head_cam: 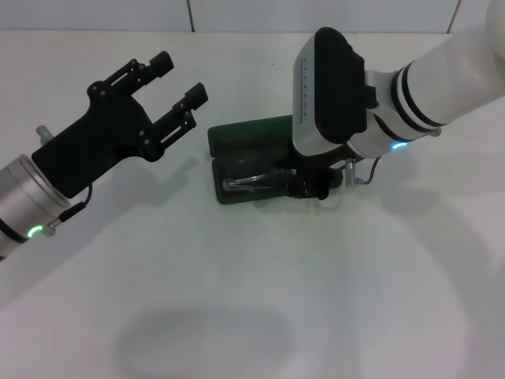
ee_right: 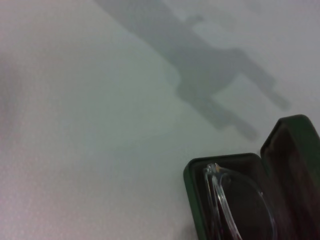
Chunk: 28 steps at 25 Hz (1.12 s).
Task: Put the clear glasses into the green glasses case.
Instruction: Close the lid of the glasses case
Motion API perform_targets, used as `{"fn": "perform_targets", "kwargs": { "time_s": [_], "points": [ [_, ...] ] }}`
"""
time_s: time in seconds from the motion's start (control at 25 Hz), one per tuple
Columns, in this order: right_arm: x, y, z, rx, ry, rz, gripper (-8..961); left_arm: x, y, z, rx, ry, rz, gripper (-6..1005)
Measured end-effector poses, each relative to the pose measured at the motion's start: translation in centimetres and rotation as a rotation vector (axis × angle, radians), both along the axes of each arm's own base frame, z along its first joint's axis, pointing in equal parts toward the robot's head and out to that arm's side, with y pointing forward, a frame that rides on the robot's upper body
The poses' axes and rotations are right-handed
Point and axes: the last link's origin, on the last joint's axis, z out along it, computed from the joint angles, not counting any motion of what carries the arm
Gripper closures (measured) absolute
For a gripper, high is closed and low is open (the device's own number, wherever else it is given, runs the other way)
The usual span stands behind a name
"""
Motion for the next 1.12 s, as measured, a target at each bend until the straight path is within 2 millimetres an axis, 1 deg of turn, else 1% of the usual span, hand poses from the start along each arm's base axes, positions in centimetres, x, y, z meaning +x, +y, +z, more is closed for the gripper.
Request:
{"fn": "perform_targets", "kwargs": {
  "time_s": [0.96,1.12],
  "points": [
    [0.28,-0.02,-0.25,0.0,0.0,-0.007,576,-0.2,-0.29,-0.1,-0.005,0.001,0.004,361],
    [0.03,-0.42,0.28,0.007,0.029,0.001,574,-0.21,-0.3,-0.11,-0.005,0.001,0.004,361]
  ]
}}
